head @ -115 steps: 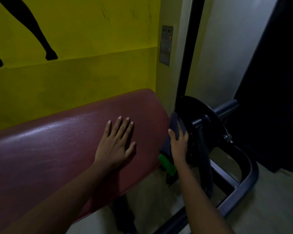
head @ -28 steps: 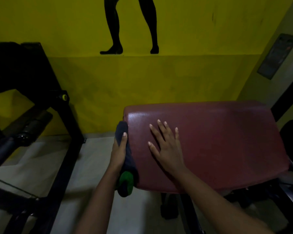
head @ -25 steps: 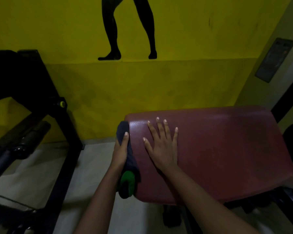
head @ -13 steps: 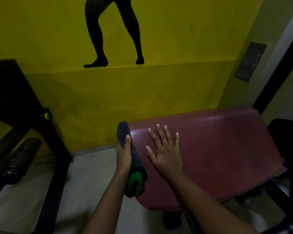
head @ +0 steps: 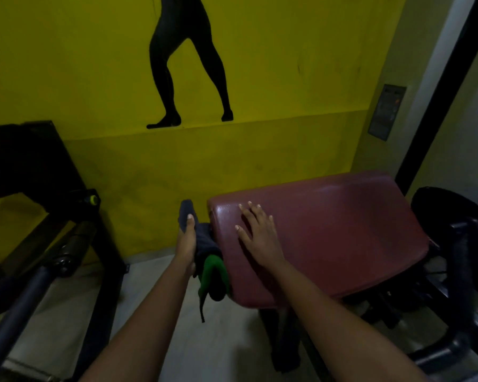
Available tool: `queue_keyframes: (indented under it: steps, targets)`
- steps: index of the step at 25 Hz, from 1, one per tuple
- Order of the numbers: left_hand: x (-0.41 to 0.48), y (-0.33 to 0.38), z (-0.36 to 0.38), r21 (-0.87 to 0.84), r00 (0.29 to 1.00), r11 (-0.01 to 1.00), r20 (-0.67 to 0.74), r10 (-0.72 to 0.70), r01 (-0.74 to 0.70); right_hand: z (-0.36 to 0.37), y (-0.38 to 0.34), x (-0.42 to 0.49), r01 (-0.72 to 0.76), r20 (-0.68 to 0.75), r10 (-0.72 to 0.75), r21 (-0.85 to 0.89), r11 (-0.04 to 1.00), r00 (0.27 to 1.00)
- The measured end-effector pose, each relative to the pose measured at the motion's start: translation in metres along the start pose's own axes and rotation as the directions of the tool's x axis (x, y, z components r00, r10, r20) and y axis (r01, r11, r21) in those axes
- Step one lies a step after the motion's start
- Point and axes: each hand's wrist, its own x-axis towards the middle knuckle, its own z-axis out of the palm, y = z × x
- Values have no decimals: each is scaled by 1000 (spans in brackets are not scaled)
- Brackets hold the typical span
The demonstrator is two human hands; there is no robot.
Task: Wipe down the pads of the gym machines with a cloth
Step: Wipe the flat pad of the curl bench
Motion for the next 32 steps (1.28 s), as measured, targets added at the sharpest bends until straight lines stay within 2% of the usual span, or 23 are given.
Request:
queue_keyframes:
  steps: [1,3,4,6,7,9,12,16,21,25,27,29,32]
  targets:
    - [-12,3,-12,-41,1000,999,3,-5,5,0,-16,-9,-10,-28,15,161,987,999]
    - [-31,11,-36,-84,1000,996,14,-15,16,9,-51,-26,-44,-55,79,466,884,995]
    - [-37,15,-47,-86,1000,996,19,-23,24,18,-69,-32,-89,1,109,584,807,994]
    - [-40,24,-66,-76,998,996,59,-36,41,46,-102,-38,-232,216,110,695,680,970]
    - [-37,28,-74,-55,996,997,76,-41,45,63,-114,-34,-295,302,101,713,636,948]
    - [-25,36,-82,-17,994,999,104,-42,44,98,-127,-15,-371,363,132,741,560,922]
    - [8,45,-80,-26,992,999,125,-23,26,137,-136,27,-402,375,166,735,547,912]
    - [48,63,-72,-92,992,995,125,-22,33,170,-143,76,-487,364,348,780,393,864]
    - [129,90,-61,-115,970,993,241,17,12,180,-124,155,-460,283,413,775,433,866]
    - [217,116,-40,24,932,998,358,50,-63,210,-97,234,-386,160,466,809,443,870]
    - [273,128,-28,150,922,986,387,15,-79,218,-80,278,-378,131,525,837,396,841]
    - [320,138,-17,269,934,959,357,-10,-93,217,-61,315,-391,146,557,852,350,818]
    - [383,149,6,319,941,937,336,28,-142,214,-30,363,-388,176,606,890,239,776]
